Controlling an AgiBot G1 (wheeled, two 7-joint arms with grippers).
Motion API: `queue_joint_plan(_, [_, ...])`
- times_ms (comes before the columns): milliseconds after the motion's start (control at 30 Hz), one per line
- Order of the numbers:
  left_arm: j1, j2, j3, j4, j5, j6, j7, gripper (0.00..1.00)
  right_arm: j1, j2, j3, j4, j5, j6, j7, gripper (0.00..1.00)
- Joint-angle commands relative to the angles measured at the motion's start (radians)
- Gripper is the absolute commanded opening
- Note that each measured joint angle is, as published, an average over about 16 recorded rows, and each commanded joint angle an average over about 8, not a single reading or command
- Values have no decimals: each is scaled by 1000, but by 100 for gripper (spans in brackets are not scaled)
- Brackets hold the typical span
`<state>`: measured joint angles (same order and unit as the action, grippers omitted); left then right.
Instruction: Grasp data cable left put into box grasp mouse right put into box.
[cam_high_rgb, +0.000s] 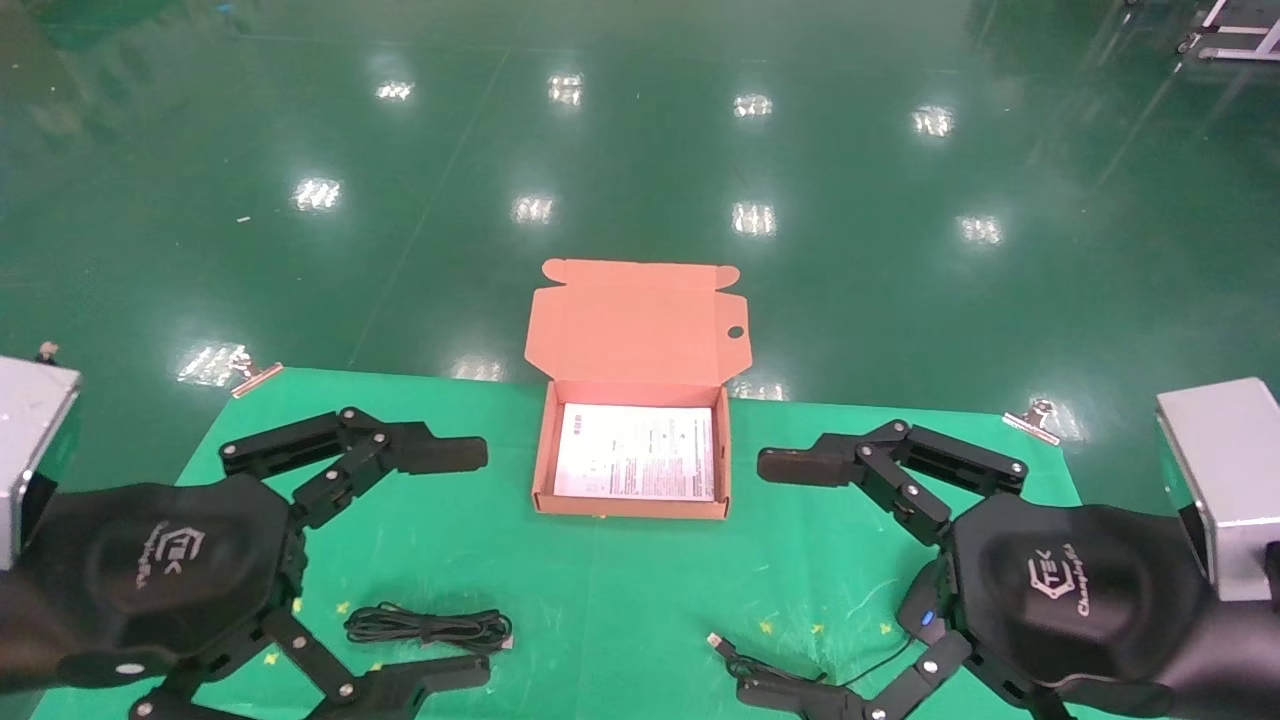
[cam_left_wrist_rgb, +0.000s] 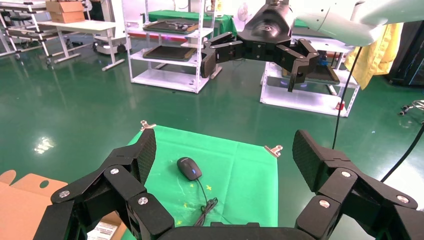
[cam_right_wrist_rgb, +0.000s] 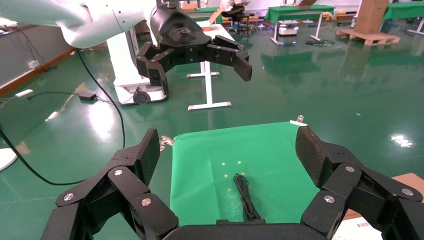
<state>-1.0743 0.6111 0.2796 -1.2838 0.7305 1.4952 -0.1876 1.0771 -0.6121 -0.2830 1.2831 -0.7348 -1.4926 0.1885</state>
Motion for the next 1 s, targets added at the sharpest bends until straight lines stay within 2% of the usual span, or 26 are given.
queue_joint_plan(33, [0,0,0,0,0,0,0,100,0,0,0,0,0,0,0,100])
queue_joint_plan(1000, [-2,2,2,2,3,-3,1,100,0,0,0,0,1,0,0,100])
